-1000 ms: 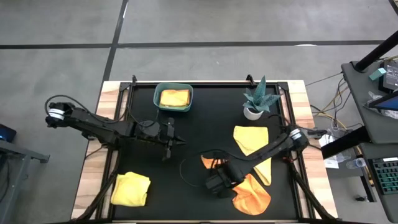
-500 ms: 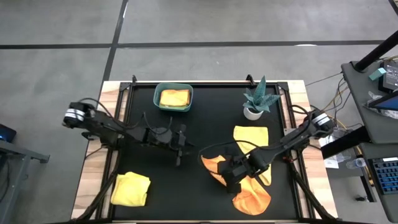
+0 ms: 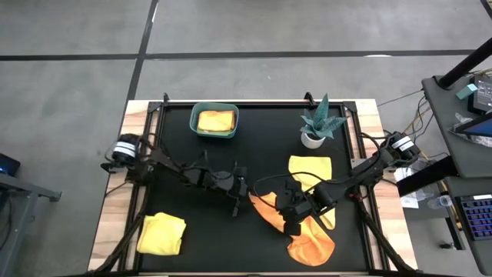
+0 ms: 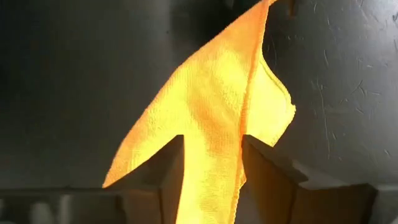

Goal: Fold microfiber towels
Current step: Fold the orange microfiber cloth

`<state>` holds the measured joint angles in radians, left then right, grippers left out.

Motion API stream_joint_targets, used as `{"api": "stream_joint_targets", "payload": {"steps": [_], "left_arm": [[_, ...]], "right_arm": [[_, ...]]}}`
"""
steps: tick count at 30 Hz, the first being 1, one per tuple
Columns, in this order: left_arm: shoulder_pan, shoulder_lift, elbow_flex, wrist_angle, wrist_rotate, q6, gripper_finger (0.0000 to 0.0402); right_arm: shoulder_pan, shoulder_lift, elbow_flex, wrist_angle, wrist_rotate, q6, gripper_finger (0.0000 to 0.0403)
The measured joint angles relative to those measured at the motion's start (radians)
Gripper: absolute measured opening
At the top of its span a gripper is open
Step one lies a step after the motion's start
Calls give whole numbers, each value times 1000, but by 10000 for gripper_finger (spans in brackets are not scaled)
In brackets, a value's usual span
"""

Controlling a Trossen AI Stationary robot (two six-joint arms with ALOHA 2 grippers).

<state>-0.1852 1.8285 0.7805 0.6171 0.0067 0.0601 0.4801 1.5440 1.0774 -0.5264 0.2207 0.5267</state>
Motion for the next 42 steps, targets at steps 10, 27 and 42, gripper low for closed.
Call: {"api": "stream_joint_targets", "payload": {"steps": [10,27,42], "left_arm": [[0,62,32,-10,7,1,173],[0,-42,31,-170,55,62,1],[-2,-301,6,-533,40,69,0]], "right_arm": [[0,0,-32,46,0,-1,201],[-3,0,-13,-9,32,79,199],[33,-16,2,-195,-45,365,199]]}}
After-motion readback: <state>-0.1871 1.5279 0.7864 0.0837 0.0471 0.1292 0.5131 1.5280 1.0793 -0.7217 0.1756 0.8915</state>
